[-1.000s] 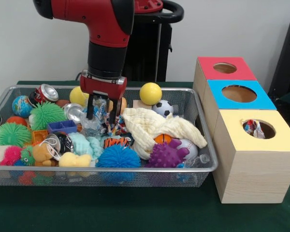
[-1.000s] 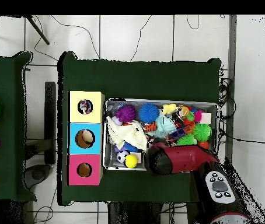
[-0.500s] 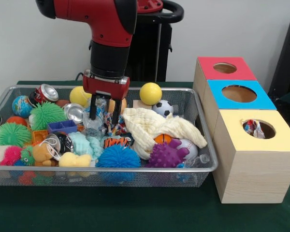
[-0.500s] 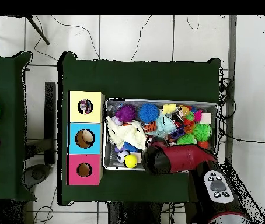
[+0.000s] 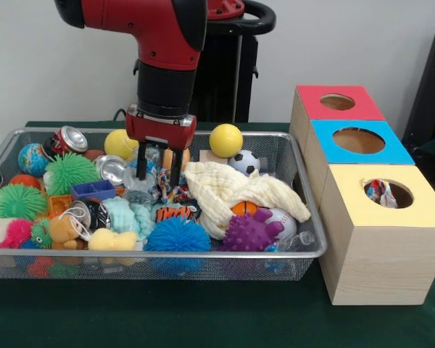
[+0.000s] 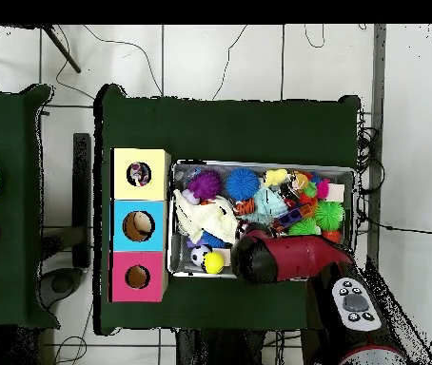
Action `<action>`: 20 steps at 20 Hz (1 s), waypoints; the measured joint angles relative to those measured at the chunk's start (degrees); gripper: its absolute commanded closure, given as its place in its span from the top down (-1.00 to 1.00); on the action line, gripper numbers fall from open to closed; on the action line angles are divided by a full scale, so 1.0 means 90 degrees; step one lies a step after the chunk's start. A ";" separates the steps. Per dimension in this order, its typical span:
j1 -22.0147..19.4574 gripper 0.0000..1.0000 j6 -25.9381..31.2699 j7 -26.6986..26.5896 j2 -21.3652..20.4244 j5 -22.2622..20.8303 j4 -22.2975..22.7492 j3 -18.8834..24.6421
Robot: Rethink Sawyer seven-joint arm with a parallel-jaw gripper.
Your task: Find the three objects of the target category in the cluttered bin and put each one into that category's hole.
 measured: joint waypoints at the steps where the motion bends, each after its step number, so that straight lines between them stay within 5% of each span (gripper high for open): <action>1: 0.0000 1.00 0.0000 0.0000 0.0000 0.0005 0.0000 0.0000; 20: 0.0149 1.00 0.0108 0.0000 -0.0136 0.0326 0.0002 0.0009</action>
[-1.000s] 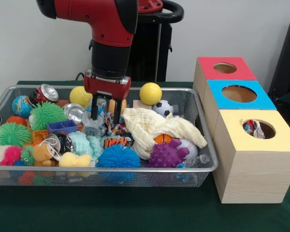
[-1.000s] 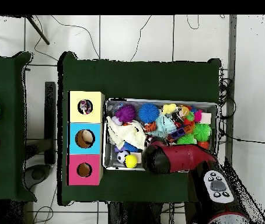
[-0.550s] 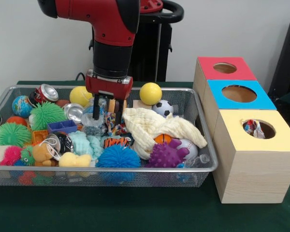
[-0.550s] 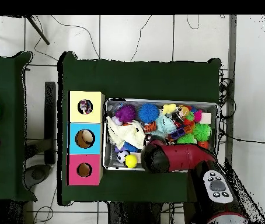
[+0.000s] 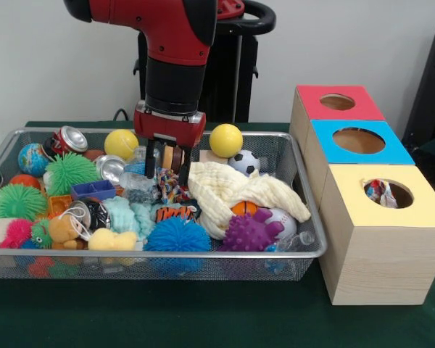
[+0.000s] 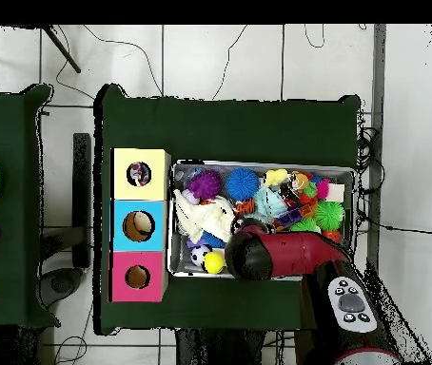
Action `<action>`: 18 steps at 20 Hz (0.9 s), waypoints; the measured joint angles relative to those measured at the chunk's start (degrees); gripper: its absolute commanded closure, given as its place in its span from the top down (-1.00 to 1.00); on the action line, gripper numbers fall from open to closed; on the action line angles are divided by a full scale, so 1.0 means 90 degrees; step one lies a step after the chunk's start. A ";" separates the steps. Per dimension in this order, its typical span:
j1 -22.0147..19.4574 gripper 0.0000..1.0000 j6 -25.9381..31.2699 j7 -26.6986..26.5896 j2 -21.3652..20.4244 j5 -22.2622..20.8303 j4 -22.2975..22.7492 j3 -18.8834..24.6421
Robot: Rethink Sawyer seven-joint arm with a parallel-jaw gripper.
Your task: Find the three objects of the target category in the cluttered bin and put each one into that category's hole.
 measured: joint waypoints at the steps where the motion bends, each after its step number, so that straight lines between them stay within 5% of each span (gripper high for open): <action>1: 0.0001 1.00 0.0000 0.0000 0.0001 0.0000 -0.0001 0.0002; 18: -0.0006 1.00 -0.0387 0.0000 0.0215 0.0000 0.0018 0.0004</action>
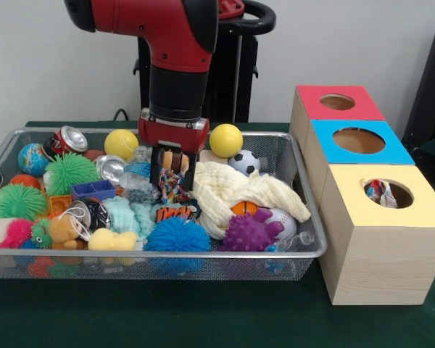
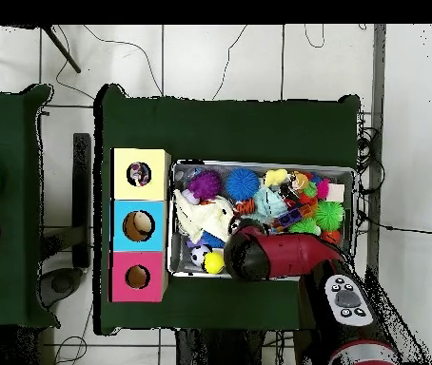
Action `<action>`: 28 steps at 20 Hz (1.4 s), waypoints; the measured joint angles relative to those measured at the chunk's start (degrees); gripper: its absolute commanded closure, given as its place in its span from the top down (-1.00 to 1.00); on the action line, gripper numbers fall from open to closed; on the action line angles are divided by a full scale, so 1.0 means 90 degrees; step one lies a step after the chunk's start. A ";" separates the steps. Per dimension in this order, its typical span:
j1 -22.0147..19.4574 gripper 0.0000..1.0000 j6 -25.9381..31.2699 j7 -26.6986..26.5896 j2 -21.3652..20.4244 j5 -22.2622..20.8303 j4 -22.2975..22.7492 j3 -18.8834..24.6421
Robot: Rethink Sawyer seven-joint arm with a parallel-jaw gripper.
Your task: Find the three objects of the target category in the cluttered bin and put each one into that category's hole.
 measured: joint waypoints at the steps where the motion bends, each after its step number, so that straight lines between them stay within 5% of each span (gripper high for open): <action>1: 0.0001 1.00 -0.0083 0.0000 0.0049 0.0001 0.0004 0.0001; 28: 0.0311 1.00 -0.0296 0.0000 0.0544 -0.0128 0.0047 -0.0437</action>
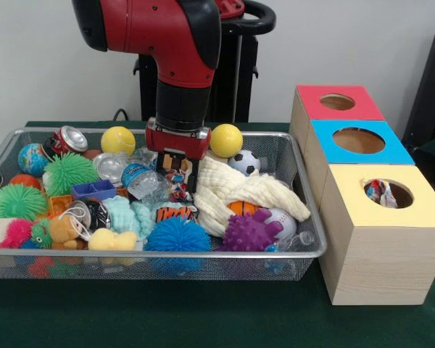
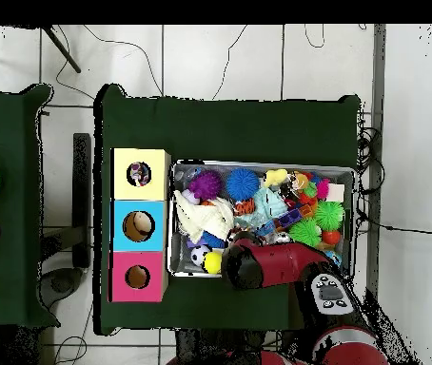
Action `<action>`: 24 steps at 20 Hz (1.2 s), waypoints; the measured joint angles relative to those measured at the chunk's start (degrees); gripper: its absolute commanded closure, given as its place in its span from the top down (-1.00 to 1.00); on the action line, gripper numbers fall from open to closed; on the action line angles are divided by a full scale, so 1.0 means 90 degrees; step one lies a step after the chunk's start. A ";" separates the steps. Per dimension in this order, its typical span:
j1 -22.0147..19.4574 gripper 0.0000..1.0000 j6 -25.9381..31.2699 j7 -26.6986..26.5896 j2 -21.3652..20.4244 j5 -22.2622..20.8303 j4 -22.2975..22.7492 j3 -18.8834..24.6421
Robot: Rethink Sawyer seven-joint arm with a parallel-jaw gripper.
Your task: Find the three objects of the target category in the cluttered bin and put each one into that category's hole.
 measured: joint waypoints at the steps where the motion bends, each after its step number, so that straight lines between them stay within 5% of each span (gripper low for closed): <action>1: 0.0042 1.00 0.0000 0.0000 0.0007 0.0000 0.0001 -0.0054; 10: 0.0196 1.00 -0.0111 0.0000 0.0009 -0.0121 0.0001 -0.0245; 24: 0.0354 1.00 -0.1257 0.0000 0.0234 -0.0574 -0.0001 -0.0541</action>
